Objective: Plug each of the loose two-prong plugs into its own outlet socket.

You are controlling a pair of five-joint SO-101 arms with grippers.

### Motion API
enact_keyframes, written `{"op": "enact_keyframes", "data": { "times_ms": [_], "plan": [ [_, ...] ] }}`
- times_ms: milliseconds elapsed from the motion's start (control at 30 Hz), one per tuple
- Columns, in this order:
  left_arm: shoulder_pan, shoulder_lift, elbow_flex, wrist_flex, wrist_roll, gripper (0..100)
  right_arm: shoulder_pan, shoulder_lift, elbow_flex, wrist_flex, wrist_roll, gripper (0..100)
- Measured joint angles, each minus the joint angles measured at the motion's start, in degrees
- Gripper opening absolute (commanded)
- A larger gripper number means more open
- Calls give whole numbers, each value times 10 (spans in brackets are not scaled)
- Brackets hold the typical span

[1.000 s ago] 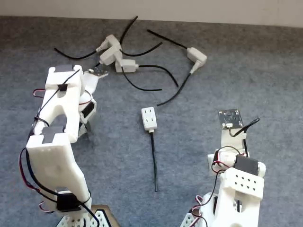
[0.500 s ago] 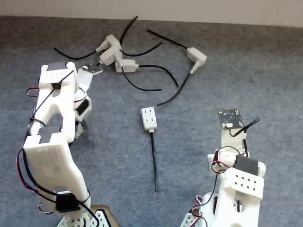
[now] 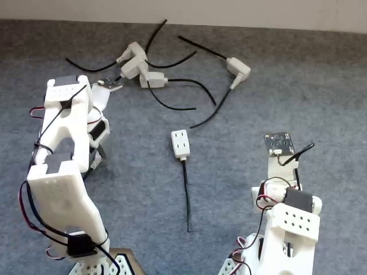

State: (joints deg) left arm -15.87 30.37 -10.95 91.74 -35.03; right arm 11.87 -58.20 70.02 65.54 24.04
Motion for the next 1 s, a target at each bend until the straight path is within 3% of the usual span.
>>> {"op": "enact_keyframes", "data": {
  "times_ms": [400,733,1000],
  "plan": [
    [-5,92,-33,7,-37,23,0,0,0,0,0,19],
    [-11,51,-104,62,-41,14,0,0,0,0,0,19],
    [40,-78,-88,67,-41,13,0,0,0,0,0,19]
  ]
}}
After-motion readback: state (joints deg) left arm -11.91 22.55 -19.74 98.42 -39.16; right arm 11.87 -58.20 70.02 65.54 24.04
